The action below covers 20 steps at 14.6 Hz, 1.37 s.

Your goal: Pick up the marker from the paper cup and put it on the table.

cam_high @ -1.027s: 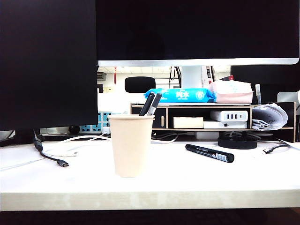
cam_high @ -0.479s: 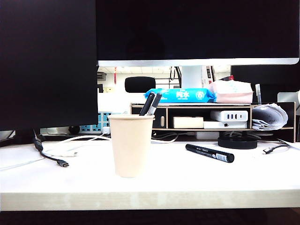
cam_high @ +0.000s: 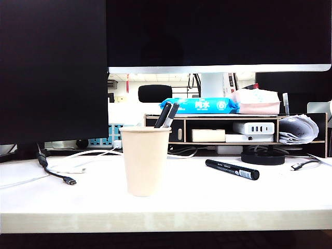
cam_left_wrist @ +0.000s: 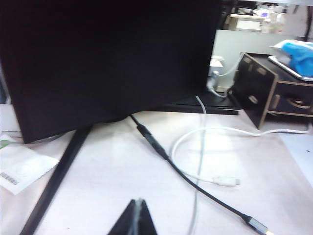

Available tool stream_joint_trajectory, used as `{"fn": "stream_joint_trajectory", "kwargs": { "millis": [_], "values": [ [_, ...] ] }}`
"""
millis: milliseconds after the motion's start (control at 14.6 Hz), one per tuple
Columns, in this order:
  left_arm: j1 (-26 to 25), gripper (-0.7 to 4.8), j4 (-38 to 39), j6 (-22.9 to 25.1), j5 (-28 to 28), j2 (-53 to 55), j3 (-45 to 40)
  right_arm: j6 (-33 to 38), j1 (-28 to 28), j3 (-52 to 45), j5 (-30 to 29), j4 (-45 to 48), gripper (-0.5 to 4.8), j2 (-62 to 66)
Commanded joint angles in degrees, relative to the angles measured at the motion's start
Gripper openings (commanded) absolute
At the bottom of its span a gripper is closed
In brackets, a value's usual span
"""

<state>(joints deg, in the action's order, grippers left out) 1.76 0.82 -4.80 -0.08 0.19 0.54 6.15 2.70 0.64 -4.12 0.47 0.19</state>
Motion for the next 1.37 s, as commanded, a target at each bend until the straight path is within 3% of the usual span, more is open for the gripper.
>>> {"fn": "stream_joint_trajectory", "kwargs": {
  "millis": [68,1369],
  "values": [
    [-0.17,-0.04,-0.92,-0.13,0.31,0.00,0.00,-0.13,-0.04,-0.37,-0.04,0.63,-0.05,0.00],
    [-0.09,-0.04,-0.04,1.36,0.28,0.00,0.00,-0.13,-0.07,-0.37,-0.04,0.63,-0.05,0.00]
  ]
}}
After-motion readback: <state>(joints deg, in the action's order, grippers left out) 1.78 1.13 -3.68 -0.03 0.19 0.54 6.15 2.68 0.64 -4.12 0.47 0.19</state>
